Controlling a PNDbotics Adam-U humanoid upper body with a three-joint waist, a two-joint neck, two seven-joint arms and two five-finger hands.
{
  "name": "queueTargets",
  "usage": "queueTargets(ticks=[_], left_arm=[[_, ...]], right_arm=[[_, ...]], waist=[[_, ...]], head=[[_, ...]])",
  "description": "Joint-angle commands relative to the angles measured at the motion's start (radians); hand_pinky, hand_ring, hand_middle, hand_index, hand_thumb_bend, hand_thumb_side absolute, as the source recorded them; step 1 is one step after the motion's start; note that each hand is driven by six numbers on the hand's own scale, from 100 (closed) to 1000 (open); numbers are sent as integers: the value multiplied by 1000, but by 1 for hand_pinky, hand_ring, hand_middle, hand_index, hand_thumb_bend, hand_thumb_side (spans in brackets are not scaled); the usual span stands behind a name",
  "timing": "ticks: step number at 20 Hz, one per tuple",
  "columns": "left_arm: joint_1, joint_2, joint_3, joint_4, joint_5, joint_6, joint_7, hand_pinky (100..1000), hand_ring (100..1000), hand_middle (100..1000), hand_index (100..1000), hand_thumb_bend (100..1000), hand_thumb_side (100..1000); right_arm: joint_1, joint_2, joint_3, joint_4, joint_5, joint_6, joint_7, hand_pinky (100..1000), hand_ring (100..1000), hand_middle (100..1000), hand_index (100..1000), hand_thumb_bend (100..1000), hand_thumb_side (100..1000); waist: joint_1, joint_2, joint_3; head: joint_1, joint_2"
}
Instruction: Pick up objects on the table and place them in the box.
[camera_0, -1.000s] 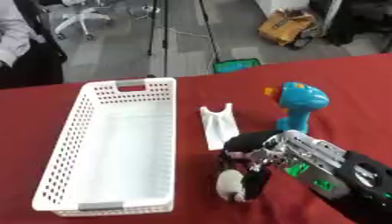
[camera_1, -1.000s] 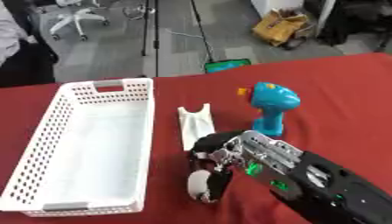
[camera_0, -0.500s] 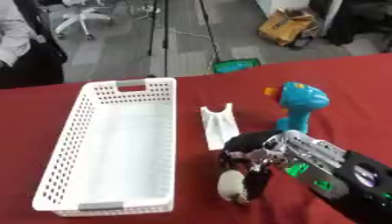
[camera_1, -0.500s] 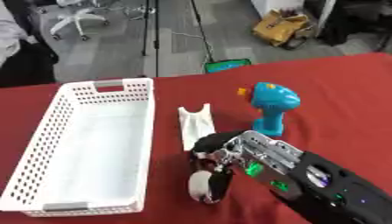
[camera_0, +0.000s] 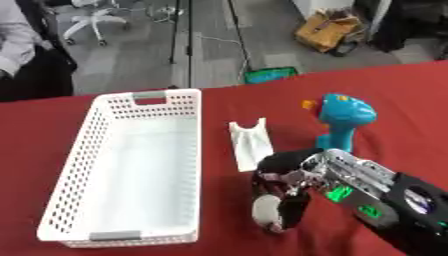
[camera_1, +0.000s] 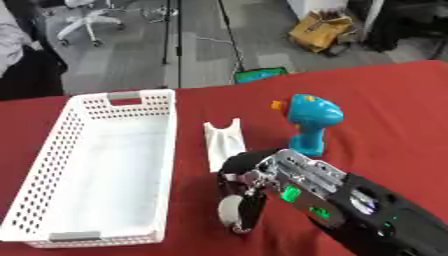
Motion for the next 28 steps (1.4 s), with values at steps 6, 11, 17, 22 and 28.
queueTargets(ticks=[6,11,17,22,28], left_arm=[[-16,3,0,-20,-2,-1,0,628,658,667,710,100,850],[-17,3,0,-20,-2,-2,0,628,658,667,710,100,849],[-19,3,0,-20,-4,-1,-2,627,658,668,710,100,848],[-19,3,1,-20,-6,-2,-2,626,658,668,709,100,846],[-18,4,1,-20,-7,-2,-2,626,659,668,707,100,846]], right_arm=[[-20,-22,-17,-22,-2,20,-11,338,400,455,592,456,329],[-18,-22,-17,-15,-4,22,-32,330,393,444,577,407,340],[-20,-24,-20,-17,-15,25,-54,303,366,412,539,319,360],[-22,-27,-25,-26,-24,34,-75,287,355,393,519,235,390],[-23,-29,-26,-34,-33,43,-83,301,383,439,580,322,379]], waist=[[-2,-18,2],[0,-17,4],[1,-16,2],[2,-18,0],[2,-19,-2]], head=[[1,-14],[-1,-15],[-3,-15],[-3,-16],[-4,-16]])
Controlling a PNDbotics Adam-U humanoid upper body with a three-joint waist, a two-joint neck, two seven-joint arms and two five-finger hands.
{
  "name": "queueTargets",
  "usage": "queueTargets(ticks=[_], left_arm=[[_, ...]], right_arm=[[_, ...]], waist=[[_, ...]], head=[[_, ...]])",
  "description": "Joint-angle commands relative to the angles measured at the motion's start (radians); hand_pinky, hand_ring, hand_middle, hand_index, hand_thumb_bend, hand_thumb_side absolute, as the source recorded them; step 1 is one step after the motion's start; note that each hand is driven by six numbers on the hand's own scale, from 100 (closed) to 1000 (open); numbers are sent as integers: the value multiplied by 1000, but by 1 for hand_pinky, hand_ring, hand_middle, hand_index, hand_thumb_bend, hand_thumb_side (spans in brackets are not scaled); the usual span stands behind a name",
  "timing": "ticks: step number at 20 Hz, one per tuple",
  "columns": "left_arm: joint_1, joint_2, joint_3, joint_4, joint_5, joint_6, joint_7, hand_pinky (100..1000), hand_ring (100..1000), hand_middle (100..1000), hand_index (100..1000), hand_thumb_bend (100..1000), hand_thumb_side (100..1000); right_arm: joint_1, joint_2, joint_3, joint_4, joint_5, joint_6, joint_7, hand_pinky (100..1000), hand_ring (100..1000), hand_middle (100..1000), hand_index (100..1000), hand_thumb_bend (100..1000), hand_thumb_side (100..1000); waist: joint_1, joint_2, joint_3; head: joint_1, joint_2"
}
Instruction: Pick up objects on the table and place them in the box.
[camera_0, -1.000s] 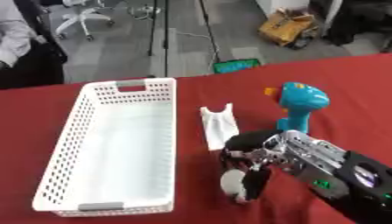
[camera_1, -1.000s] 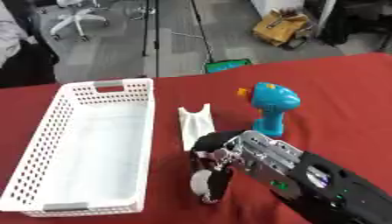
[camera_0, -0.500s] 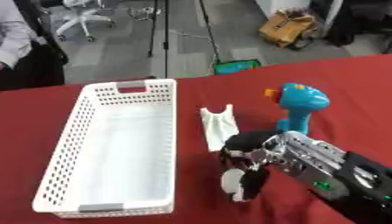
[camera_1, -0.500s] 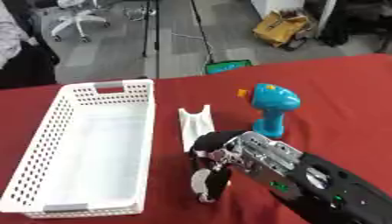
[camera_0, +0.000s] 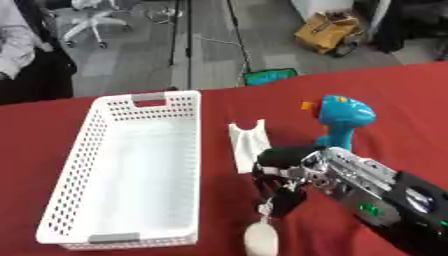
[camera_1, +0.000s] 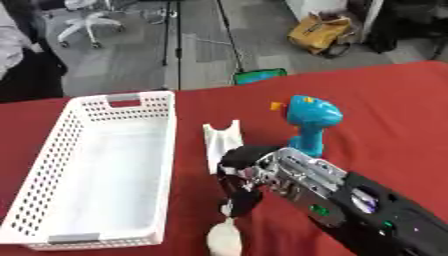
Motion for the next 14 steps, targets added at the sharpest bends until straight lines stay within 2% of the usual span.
queueTargets(ticks=[1,2,3,4,5,6,7,8,11,14], left_arm=[[-12,11,1,-20,-3,-2,-2,626,659,668,707,100,846],[-12,11,1,-20,-3,-2,-3,626,658,668,705,100,845],[-12,11,1,-20,-3,-3,-3,626,658,668,705,100,845],[-12,11,1,-20,-3,-3,-3,626,659,668,704,100,845],[-12,12,0,-20,-3,-3,-4,626,659,668,704,100,845],[-12,12,0,-20,-3,-3,-5,626,659,668,704,100,845],[-12,12,0,-20,-3,-3,-5,626,659,668,704,100,845],[-12,12,0,-20,-3,-3,-5,626,659,668,704,100,845],[-12,12,0,-20,-3,-3,-7,626,659,668,704,100,844],[-12,12,0,-20,-4,-2,-9,625,659,668,703,100,843]], right_arm=[[-15,-26,-14,-21,-7,9,2,301,383,439,580,322,379],[-14,-27,-13,-20,-7,8,3,316,419,488,659,400,409],[-13,-27,-13,-18,-6,5,4,316,419,488,659,400,409],[-12,-27,-12,-16,-5,2,6,331,451,545,733,479,411],[-12,-27,-11,-14,-4,-2,12,331,451,545,733,479,411],[-12,-27,-10,-13,-3,-7,19,347,473,587,771,548,412],[-11,-28,-9,-11,-3,-12,31,347,473,587,771,548,412],[-11,-28,-9,-11,-3,-17,43,360,495,622,799,608,415],[-11,-29,-10,-16,-9,-33,80,367,512,666,820,643,412],[-11,-30,-10,-21,-13,-42,100,383,539,719,859,719,410]], waist=[[-1,-19,-1],[-1,-18,-1],[-1,-18,-1],[-1,-18,-1],[0,-18,-2],[0,-18,-2],[0,-18,-2],[0,-18,-3],[0,-18,-6],[0,-19,-7]], head=[[-2,-7],[-2,-7],[-2,-6],[-2,-6],[-2,-6],[-2,-5],[-2,-5],[-3,-5],[-3,-5],[-3,-5]])
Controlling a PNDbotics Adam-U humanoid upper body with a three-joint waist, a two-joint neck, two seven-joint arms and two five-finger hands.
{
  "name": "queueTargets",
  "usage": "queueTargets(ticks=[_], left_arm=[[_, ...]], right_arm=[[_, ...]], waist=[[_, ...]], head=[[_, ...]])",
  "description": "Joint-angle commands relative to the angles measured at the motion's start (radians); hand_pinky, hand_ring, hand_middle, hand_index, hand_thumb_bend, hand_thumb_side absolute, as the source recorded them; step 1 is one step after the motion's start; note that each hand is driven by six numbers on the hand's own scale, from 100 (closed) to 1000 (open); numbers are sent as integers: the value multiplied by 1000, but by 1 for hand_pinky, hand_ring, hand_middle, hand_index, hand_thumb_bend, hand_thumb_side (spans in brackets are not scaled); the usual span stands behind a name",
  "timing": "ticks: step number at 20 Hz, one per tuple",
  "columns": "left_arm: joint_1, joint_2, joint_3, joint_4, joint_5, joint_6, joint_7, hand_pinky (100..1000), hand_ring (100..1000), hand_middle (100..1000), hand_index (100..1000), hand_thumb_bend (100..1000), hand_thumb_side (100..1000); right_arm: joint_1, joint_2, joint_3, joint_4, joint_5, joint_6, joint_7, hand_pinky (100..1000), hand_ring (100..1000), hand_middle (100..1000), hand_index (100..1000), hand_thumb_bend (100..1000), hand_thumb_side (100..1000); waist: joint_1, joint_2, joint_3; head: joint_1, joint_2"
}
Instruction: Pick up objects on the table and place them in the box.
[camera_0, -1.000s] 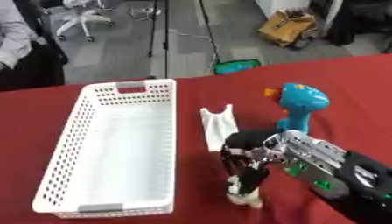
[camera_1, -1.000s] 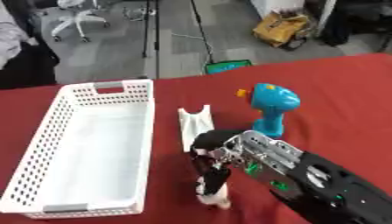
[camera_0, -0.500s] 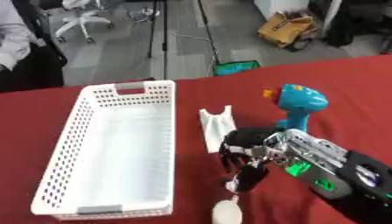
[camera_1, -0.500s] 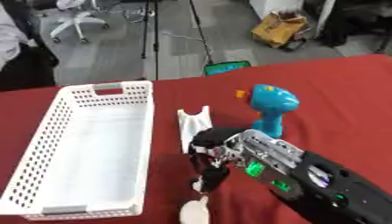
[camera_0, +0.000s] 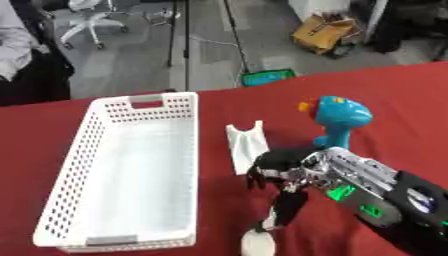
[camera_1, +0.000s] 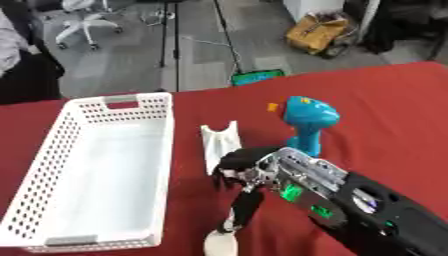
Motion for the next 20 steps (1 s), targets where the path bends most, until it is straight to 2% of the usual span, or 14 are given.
queueTargets(ticks=[1,5,10,14,17,20], left_arm=[[-12,13,0,-20,-4,0,-4,625,659,668,703,100,843],[-13,13,-1,-20,-5,1,-7,625,659,669,703,100,841],[-12,13,-1,-20,-7,4,-9,625,659,669,703,100,839],[-11,14,-1,-20,-12,7,-16,625,659,670,703,100,838],[-10,14,-2,-20,-14,10,-20,625,659,670,703,100,837],[-10,14,-2,-20,-16,11,-22,625,660,670,703,100,837]], right_arm=[[-9,-24,-4,-19,-12,-3,31,397,556,739,885,740,409],[-6,-25,17,-9,-18,-42,33,419,594,797,960,787,413],[-2,-26,24,-16,-2,-65,33,417,597,797,962,790,417],[-1,-29,19,-62,12,-59,33,402,588,779,933,760,414],[-13,-37,1,-97,21,-40,33,386,579,764,915,670,457],[-21,-43,-4,-115,19,-27,33,385,577,762,913,661,455]], waist=[[-2,-20,-1],[-3,-22,-2],[-4,-24,-3],[-7,-26,-8],[-11,-29,-11],[-14,-31,-12]], head=[[-2,-4],[-2,-4],[-2,-3],[-1,0],[0,-3],[0,-5]])
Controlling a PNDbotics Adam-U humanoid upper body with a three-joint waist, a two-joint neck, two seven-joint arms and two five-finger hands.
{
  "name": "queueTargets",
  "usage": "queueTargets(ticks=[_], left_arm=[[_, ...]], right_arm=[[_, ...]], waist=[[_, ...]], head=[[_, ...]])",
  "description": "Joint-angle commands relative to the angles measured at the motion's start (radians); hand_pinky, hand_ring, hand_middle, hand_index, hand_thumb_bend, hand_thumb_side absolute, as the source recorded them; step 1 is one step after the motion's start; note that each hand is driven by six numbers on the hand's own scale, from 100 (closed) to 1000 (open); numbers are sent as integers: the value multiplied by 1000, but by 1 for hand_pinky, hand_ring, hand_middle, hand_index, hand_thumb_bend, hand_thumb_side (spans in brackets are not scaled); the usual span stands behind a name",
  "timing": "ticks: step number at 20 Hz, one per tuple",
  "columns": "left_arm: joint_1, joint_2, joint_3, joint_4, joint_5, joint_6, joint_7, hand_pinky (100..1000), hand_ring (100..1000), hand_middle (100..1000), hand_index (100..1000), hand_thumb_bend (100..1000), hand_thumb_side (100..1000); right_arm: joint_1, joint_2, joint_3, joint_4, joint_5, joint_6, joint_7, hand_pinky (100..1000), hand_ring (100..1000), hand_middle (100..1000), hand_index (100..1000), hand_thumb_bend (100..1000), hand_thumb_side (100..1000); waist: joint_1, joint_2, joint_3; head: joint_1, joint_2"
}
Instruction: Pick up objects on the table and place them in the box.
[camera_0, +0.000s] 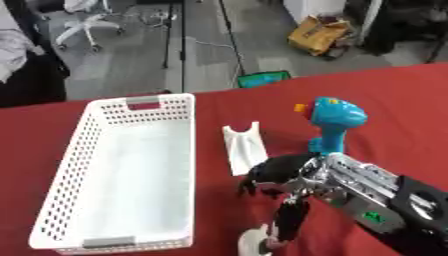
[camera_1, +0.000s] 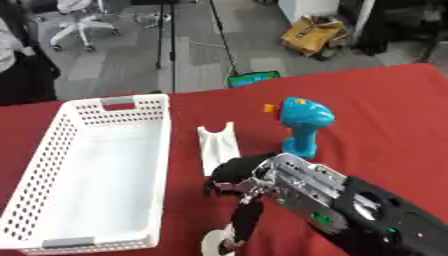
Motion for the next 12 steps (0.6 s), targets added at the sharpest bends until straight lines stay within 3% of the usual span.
queueTargets(ticks=[1,8,12], left_arm=[[-10,14,-2,-20,-5,2,-4,625,659,670,702,100,836],[-9,16,-4,-20,-13,9,-5,624,659,669,702,100,835],[-9,15,-4,-20,-15,11,-4,624,658,669,702,100,835]], right_arm=[[-26,-29,-23,-39,4,25,8,379,570,755,904,626,470],[-46,-42,-39,-80,-30,60,8,372,558,746,893,611,480],[-34,-40,-22,-75,-49,63,8,374,562,749,894,683,440]], waist=[[-8,-24,-2],[-24,-36,-10],[-28,-40,-12]], head=[[2,-5],[4,-3],[1,2]])
